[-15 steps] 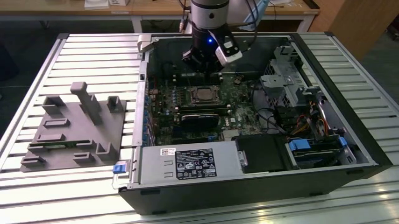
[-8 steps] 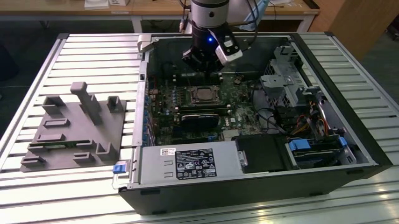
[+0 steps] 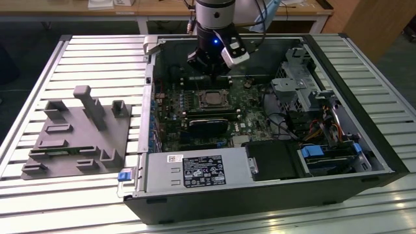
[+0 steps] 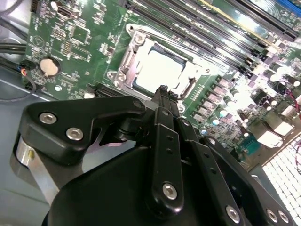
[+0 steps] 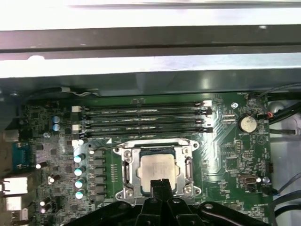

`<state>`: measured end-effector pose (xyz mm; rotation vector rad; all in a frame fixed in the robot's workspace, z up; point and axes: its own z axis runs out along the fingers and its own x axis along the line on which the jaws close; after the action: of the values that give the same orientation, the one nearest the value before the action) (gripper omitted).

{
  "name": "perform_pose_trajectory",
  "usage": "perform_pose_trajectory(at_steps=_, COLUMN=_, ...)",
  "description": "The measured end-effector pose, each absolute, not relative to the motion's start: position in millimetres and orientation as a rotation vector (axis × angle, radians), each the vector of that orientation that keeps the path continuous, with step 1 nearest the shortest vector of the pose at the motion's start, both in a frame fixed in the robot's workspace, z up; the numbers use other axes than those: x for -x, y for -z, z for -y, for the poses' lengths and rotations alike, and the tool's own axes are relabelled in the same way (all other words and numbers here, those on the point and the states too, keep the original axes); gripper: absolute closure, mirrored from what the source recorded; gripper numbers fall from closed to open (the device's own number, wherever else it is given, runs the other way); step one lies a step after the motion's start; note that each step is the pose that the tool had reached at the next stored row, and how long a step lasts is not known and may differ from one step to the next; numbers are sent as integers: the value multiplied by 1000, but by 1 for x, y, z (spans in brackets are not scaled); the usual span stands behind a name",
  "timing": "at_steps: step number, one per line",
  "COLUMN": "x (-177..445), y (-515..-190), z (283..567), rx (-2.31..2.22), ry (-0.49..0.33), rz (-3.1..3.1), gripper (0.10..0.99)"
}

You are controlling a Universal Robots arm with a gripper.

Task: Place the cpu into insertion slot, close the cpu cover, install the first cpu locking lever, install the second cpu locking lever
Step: 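Install the first cpu locking lever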

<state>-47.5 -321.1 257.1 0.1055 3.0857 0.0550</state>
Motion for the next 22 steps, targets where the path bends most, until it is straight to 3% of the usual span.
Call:
perform_pose_trajectory(at_steps=15, x=84, y=-256, z=321, rx=-105, ry=-56, rz=-3083, gripper=980)
perform_pose_trajectory(at_steps=22, x=98, y=-254, z=321, rx=-107, ry=-108, rz=-3083, gripper=980)
